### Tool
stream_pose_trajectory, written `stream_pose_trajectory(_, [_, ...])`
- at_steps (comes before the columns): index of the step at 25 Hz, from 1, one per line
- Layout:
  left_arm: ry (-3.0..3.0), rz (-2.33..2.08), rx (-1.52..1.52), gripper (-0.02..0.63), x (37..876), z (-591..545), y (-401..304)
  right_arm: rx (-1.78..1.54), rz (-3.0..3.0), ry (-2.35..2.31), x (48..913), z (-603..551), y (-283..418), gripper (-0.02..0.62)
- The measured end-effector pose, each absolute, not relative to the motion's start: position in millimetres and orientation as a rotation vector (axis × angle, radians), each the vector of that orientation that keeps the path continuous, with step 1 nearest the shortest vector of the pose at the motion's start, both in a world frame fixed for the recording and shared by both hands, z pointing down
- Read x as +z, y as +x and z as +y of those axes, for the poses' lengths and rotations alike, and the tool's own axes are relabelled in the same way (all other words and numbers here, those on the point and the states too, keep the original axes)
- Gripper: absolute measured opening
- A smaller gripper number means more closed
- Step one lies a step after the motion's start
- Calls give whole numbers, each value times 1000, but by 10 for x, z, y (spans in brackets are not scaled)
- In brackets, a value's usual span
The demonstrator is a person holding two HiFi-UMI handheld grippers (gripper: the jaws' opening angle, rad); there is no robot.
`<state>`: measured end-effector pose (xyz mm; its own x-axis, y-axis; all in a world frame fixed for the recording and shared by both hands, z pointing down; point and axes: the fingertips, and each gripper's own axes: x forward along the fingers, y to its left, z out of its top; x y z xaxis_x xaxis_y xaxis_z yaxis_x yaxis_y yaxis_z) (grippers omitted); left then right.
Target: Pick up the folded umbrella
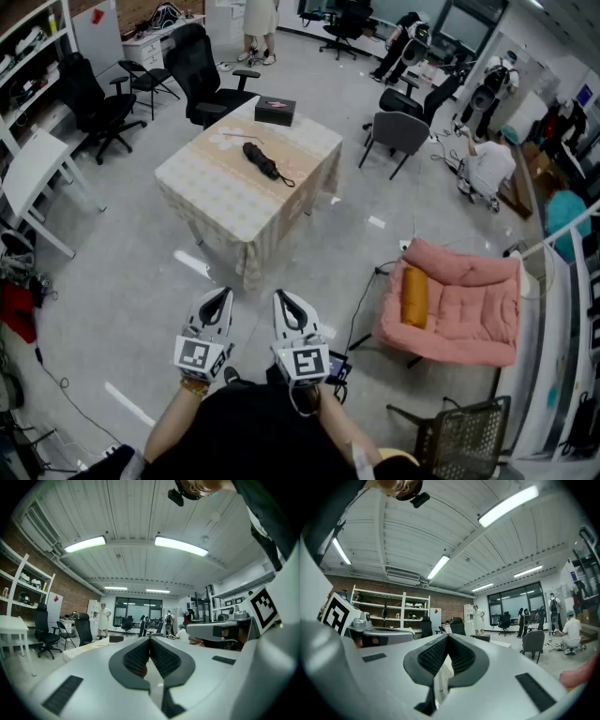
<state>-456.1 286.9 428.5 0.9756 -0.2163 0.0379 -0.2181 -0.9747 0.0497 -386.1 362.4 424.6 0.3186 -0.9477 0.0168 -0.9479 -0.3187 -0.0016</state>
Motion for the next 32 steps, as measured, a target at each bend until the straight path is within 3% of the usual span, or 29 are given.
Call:
stream_pose_trajectory(10, [3076, -316, 79, 14, 4325, 2850, -4299, 47, -1875, 2497, 4249, 3463, -3705, 17])
stream_pose_trajectory(32, [3075, -456, 123, 14, 4429, 2483, -3113, 87, -1956, 2447, 4522, 2943, -2586, 17])
